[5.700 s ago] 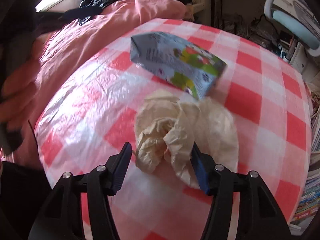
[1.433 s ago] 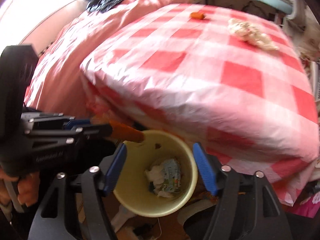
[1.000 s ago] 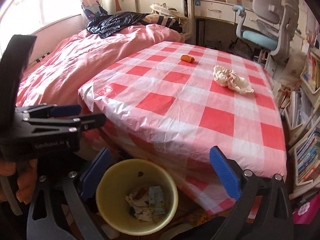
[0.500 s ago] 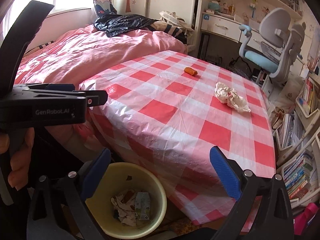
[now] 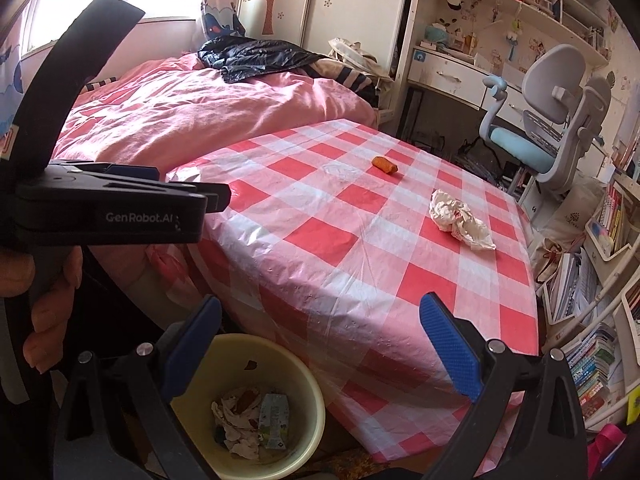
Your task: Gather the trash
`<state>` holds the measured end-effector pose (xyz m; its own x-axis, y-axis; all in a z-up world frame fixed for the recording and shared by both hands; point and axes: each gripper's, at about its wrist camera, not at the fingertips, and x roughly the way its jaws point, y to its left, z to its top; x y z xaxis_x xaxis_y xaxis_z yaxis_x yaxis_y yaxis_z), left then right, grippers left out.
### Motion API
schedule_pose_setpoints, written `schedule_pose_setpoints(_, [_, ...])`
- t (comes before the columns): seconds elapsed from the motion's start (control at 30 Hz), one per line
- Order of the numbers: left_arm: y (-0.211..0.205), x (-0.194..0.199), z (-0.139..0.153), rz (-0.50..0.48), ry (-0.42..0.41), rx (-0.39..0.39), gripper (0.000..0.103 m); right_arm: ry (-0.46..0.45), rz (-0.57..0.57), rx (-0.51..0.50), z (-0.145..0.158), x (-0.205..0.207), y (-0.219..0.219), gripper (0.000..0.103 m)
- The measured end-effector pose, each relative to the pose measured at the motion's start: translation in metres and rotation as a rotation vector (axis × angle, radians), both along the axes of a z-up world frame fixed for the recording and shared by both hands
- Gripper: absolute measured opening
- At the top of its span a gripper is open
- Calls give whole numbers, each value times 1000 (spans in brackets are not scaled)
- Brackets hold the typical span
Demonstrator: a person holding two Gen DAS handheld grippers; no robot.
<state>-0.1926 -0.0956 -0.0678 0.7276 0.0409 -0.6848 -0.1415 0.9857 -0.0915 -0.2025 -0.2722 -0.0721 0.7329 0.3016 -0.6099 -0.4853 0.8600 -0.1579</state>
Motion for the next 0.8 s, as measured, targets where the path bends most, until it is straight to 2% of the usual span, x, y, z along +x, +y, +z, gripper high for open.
schedule_pose_setpoints(0.23, [1, -3, 6, 17, -39, 11, 86, -17, 2, 4, 3, -2, 1, 95])
schedule_pose_setpoints(0.8, [0, -3, 6, 17, -43, 16, 86, -26, 2, 5, 5, -4, 1, 95])
